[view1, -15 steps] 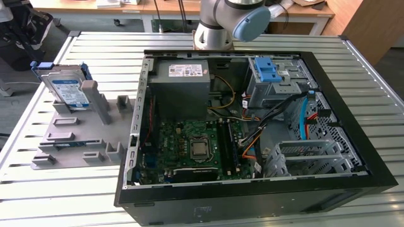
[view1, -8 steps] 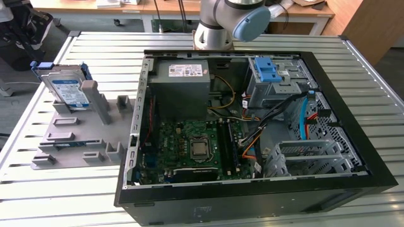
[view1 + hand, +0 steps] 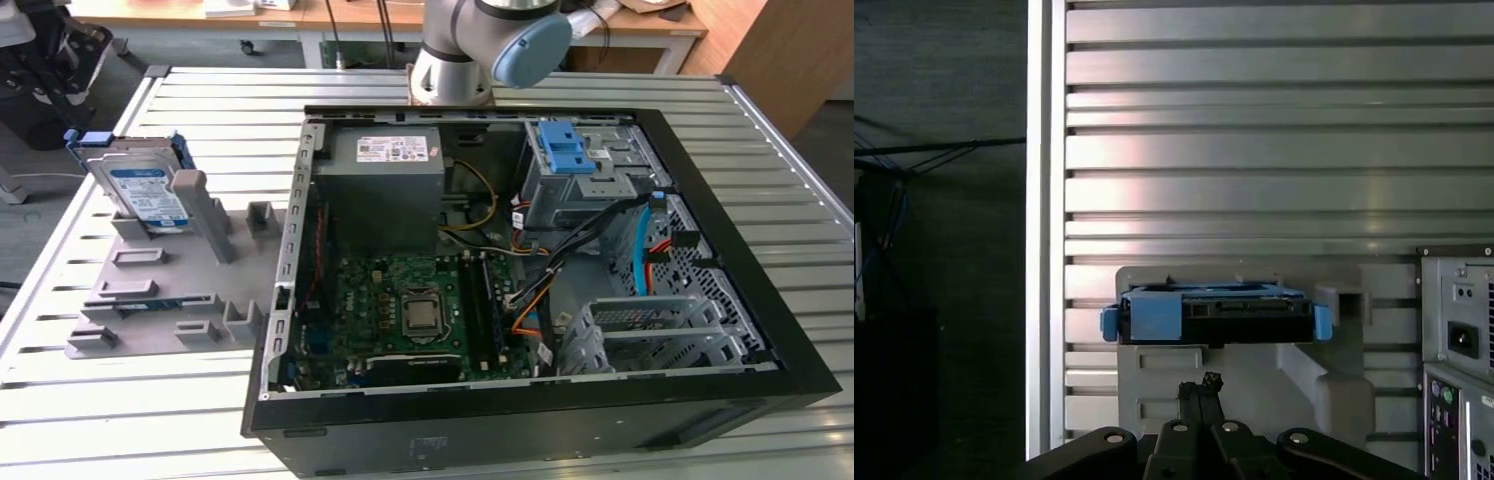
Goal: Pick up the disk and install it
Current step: 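Pick up the disk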
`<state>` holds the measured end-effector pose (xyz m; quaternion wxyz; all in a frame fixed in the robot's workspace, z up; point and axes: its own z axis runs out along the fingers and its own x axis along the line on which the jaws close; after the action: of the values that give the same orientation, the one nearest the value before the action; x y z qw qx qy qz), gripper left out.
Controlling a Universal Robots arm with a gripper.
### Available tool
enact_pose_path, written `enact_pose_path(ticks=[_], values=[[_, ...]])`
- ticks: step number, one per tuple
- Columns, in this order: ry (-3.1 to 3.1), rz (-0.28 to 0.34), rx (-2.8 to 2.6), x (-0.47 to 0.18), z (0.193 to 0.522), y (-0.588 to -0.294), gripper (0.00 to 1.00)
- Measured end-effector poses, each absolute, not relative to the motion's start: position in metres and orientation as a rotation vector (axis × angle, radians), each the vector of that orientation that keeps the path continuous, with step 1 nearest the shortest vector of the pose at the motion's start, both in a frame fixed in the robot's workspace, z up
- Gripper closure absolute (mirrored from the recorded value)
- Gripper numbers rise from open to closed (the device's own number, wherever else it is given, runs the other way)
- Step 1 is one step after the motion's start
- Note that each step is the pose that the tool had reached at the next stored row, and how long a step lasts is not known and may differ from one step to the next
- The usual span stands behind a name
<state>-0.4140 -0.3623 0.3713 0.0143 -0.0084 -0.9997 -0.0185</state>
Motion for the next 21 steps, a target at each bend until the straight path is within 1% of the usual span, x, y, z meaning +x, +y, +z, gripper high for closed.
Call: enact_pose_path(ticks=[21], values=[[-3.102, -0.054, 0.223, -0.4140, 0.3713, -0.3623, 0.89]])
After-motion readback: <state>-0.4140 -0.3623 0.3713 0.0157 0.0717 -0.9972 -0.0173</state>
